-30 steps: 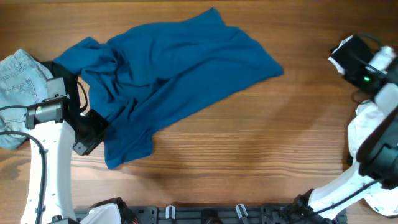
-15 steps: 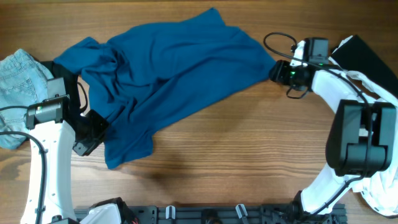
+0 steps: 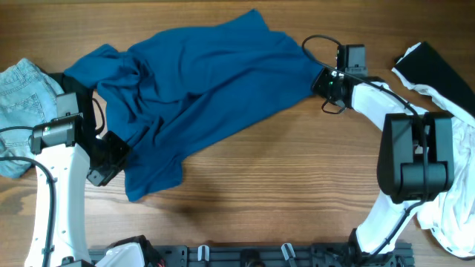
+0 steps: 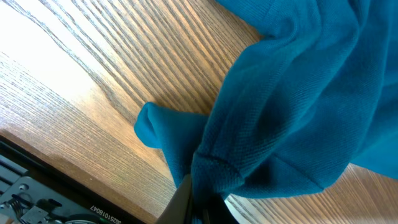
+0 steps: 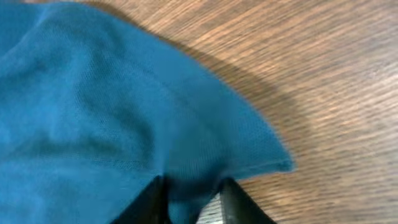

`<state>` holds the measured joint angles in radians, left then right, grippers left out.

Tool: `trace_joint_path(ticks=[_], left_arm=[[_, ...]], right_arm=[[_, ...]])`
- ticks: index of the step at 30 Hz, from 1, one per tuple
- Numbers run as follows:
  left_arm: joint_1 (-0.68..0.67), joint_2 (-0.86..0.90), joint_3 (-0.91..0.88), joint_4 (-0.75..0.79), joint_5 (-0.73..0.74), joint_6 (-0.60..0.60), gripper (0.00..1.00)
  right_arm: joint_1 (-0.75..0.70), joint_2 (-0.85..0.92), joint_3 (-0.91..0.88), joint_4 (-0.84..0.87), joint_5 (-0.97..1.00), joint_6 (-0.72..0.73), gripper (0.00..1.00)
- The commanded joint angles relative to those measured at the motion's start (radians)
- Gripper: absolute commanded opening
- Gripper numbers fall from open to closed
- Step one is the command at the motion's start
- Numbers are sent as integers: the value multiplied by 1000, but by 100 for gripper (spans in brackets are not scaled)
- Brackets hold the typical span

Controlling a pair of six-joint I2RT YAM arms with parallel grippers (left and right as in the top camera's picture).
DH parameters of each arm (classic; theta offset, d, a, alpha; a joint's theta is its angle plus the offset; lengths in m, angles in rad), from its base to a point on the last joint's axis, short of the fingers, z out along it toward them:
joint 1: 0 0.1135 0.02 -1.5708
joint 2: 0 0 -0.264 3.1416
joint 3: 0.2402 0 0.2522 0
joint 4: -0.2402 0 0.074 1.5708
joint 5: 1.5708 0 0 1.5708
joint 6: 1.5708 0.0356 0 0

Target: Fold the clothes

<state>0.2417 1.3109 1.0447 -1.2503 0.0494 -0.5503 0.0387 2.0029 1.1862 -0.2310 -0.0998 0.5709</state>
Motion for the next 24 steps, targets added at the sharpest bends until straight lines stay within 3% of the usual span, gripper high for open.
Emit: trace_joint_path(ticks=[1,4,9,17,24], left_arm=[[3,1,0,4,-13,20,4],[3,1,0,19,-5,25,4],[3,0,90,24,74,139,4],[22,0,566,-85,76,203,4],[114,0,929,-121,264,202,4]], right_arm=[[1,31,-5,18,56,-6,4],[-1,-3,24,-24,67,-96,4],[-43,-180,151,-242,132,-158,4],[-179,-519,446,-593,129,-211,4],[-224,-715,627,-712,115,-310,4]])
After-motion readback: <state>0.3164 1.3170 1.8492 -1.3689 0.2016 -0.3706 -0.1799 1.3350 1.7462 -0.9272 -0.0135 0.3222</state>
